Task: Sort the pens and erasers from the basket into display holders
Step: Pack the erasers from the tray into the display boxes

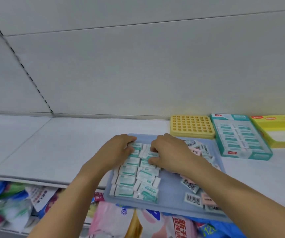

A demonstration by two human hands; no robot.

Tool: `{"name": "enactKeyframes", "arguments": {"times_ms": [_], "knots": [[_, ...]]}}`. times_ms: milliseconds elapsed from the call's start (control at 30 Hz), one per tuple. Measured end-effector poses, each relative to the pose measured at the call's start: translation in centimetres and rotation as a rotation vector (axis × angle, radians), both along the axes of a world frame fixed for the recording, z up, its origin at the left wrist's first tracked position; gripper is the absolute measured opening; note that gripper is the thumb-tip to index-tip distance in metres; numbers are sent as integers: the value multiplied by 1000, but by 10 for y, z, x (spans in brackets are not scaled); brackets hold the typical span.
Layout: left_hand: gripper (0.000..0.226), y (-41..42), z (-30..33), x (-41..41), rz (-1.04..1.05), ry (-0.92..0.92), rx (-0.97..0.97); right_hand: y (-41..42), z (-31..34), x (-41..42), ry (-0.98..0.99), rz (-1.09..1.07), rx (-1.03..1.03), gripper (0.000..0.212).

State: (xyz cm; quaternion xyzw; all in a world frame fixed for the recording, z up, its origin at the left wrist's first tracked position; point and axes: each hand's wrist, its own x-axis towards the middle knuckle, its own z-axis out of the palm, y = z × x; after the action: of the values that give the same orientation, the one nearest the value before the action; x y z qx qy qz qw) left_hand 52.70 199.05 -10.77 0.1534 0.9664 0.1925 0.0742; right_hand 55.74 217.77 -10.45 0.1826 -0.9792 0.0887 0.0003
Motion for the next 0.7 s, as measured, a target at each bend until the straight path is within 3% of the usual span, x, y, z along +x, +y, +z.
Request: {"name": "enactKeyframes", "arguments": {"times_ms": [133,300,467,600,700], "knots": [[38,3,8,-10,-47,59,-51,-3,0,-3,24,-10,-14,22],[12,8,12,-15,-55,88,-43,30,5,0,131,-52,-197,22],[6,36,18,-13,78,160,409,130,9,-7,227,-378,-408,15],[6,81,23,-13,104,-37,796,203,5,-25,214,-615,-200,19],[12,109,22,-12,90,-176,931,221,-3,-39,112,-561,20,25]]}}
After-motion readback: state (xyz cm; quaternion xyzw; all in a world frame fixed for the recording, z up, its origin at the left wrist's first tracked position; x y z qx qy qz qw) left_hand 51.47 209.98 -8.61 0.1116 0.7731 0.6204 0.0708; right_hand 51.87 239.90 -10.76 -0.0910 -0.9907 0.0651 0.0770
